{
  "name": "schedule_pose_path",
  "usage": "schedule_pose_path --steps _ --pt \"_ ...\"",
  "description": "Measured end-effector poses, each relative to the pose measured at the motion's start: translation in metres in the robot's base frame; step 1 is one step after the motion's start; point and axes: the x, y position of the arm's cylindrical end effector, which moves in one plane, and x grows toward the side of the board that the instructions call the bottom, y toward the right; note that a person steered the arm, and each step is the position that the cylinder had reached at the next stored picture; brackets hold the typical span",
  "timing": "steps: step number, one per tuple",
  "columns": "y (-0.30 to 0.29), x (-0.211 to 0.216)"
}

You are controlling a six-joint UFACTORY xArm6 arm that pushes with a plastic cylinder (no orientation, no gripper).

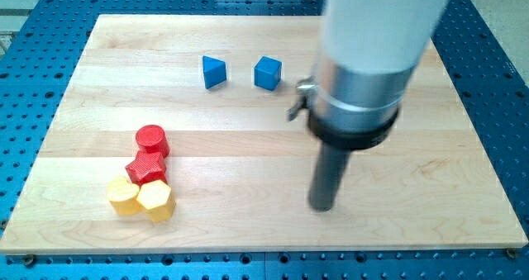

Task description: Separate the hexagon from heart

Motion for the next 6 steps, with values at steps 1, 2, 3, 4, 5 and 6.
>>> schedule_pose_path --steps 1,2,3,4,5,6 --pt "-0.067 0.034" --pt "-0.098 0.035" --pt "-0.157 0.034" --pt "-0.185 0.033" --pt "-0.186 0.023" --pt "-0.176 0.011"
